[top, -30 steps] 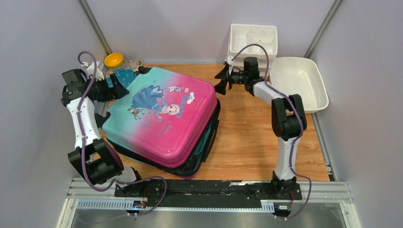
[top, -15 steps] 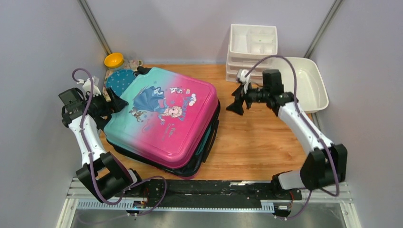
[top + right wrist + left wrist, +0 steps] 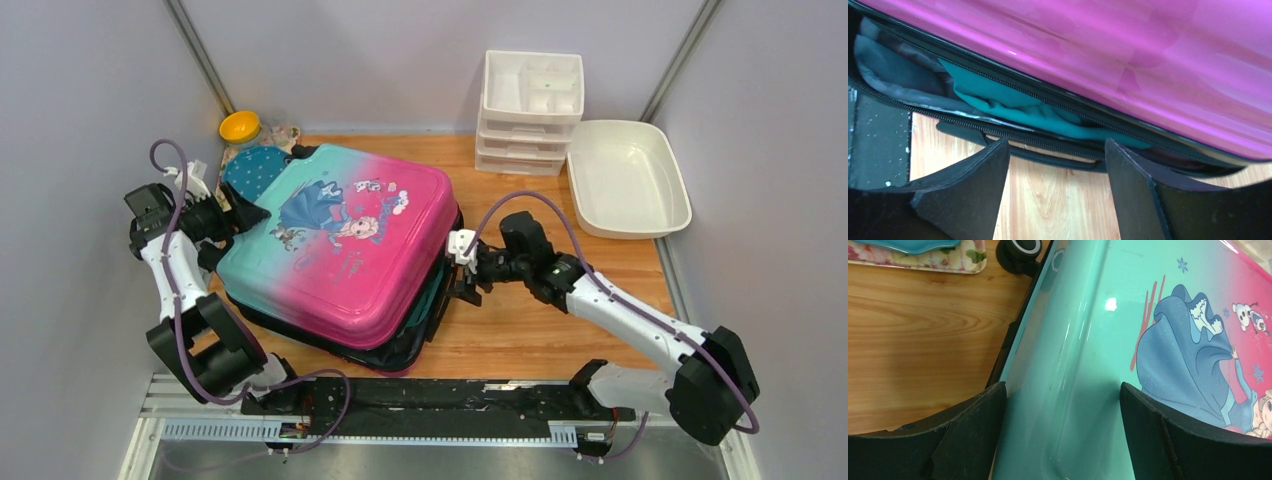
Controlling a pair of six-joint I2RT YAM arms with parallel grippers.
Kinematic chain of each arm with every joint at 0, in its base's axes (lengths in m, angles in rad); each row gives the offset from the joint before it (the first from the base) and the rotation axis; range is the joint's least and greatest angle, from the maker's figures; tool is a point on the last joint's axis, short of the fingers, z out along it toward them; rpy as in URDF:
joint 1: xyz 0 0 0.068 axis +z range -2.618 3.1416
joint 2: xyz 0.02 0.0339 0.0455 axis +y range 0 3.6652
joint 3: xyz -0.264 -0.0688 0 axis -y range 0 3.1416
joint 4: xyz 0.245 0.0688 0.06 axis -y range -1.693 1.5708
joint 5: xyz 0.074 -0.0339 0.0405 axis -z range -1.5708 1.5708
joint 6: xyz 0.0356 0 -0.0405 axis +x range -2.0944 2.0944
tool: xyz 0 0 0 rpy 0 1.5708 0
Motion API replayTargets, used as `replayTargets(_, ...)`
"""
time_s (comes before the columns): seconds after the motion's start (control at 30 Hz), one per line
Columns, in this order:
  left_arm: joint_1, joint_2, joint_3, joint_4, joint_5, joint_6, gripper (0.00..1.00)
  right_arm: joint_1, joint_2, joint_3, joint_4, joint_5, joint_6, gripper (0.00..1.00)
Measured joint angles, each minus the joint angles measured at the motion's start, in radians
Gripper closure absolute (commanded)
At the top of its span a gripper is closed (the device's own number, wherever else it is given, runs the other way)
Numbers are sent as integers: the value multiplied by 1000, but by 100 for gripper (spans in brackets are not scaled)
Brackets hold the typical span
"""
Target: Open, take out, and arrange the luggage
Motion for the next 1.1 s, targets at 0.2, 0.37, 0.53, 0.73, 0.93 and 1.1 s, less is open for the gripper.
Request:
replayTargets(0.2,1,92,42,-15,63,-5,13,54,82,0,68,56,8,40)
replayTargets(0.37,0,130,58,-23,92,-5,13,78,131,14,130,77,56,44)
replayTargets(0.53,1,143,60,-23,111,0,12,106,202,30,185,128,130,43)
replayTargets(0.73,1,175,89,-54,125,22,10,135,193,34,203,175,208,36)
replayTargets(0.93,-6,201,121,-80,127,40,9,164,171,58,202,202,255,34)
replayTargets(1.1,-9,212,145,-94,118,59,8,170,175,103,192,220,285,33)
